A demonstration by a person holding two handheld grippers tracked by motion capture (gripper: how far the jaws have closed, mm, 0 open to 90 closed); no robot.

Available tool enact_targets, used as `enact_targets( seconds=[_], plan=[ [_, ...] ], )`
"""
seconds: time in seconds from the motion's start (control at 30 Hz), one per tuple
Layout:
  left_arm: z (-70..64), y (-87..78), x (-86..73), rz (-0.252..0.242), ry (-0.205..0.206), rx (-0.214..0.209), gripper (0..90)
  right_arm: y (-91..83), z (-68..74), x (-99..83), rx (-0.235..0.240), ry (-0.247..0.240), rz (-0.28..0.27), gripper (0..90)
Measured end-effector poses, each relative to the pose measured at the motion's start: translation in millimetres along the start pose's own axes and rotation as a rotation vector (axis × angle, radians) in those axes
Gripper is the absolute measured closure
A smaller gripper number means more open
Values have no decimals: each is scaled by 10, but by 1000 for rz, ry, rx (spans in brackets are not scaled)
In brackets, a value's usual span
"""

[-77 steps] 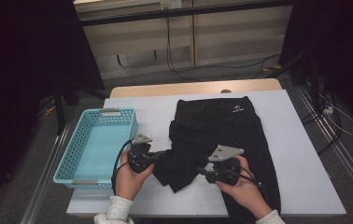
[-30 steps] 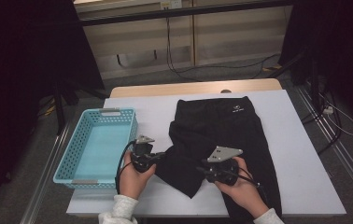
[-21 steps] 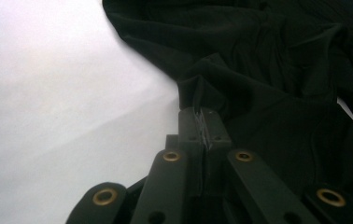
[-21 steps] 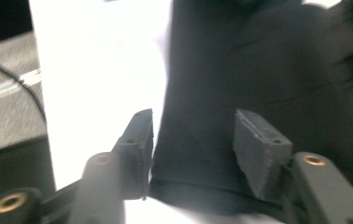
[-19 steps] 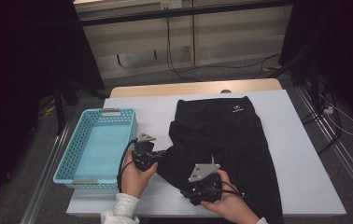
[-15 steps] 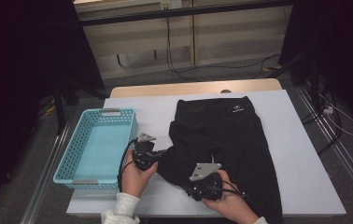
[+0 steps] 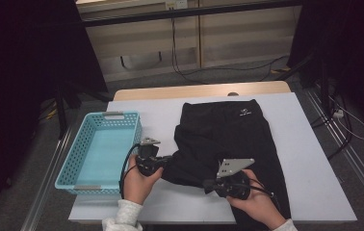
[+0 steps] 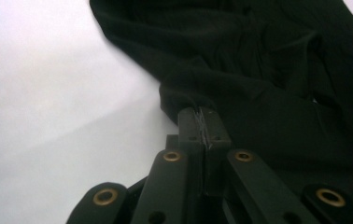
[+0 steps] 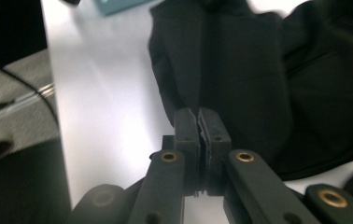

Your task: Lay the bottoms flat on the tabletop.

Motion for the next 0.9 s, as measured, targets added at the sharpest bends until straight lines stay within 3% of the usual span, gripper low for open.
enact_targets(
  seconds=[0.17, 0.23, 0.4, 0.47, 0.5, 0.63, 0.77, 0.87, 0.9],
  plan=[
    [-17, -36, -174, 58, -6, 9, 888, 63, 145, -101, 28, -42, 57, 871],
    [-9, -38, -233, 74, 0, 18, 882, 63, 130, -99, 24, -29, 50, 850],
    [17, -70, -217, 51, -10, 23, 837, 96, 126, -18, -2, -21, 9, 665],
    [34, -87, -159, 14, -15, 36, 737, 146, 144, 24, -27, -35, 5, 530],
    [45, -91, -125, -10, -18, 40, 651, 177, 159, 36, -29, -46, 6, 526],
    [45, -37, -55, -36, 27, 34, 463, 367, 183, 55, -44, -63, 28, 449],
    [56, 22, -14, -42, 40, 52, 373, 539, 207, 71, -36, -71, 47, 414],
    [97, 32, 35, -65, 101, 98, 309, 618, 261, 93, -27, -83, 51, 385],
    [100, 31, 49, -71, 112, 92, 286, 643, 264, 78, -34, -92, 64, 385]
  ],
)
Point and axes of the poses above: each handheld gripper's, and its own axes: y roughly forward along the jaws, x roughly out of its top, z roughly to its left, the point moved 8 cm from there along y, roughly forward along the jaws, and after that the axes turned 4 degrees about x, right-handed, at the moved point
